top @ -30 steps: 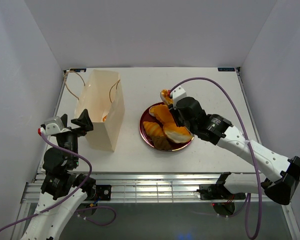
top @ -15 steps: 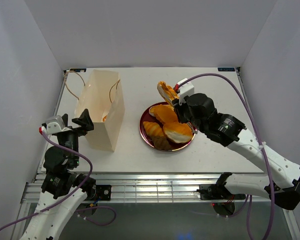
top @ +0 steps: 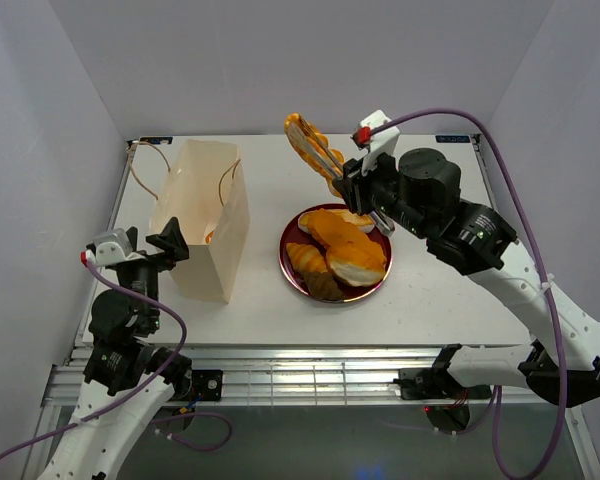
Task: Place the fake bread into the paper bag
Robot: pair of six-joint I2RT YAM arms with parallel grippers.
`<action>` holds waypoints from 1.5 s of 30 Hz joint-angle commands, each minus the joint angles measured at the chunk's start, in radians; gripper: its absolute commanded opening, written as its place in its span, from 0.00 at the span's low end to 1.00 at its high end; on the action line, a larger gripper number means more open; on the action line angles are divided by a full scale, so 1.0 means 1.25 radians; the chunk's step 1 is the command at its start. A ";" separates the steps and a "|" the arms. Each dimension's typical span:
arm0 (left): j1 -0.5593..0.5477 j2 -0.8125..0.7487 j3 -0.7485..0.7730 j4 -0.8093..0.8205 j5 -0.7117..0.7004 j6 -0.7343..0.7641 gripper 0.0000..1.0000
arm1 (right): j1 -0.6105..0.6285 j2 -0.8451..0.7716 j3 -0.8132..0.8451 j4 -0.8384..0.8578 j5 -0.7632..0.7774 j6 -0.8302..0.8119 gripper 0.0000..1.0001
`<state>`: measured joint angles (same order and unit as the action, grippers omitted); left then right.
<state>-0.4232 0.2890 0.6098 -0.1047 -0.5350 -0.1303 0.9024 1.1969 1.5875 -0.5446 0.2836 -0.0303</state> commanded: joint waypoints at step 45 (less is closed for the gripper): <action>-0.031 0.015 0.002 -0.006 0.032 -0.007 0.98 | 0.028 0.391 0.329 0.460 -0.422 -0.014 0.35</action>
<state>-0.4557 0.3077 0.6098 -0.1051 -0.5076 -0.1387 0.9272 1.6978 1.9984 -0.1055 -0.2043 -0.0837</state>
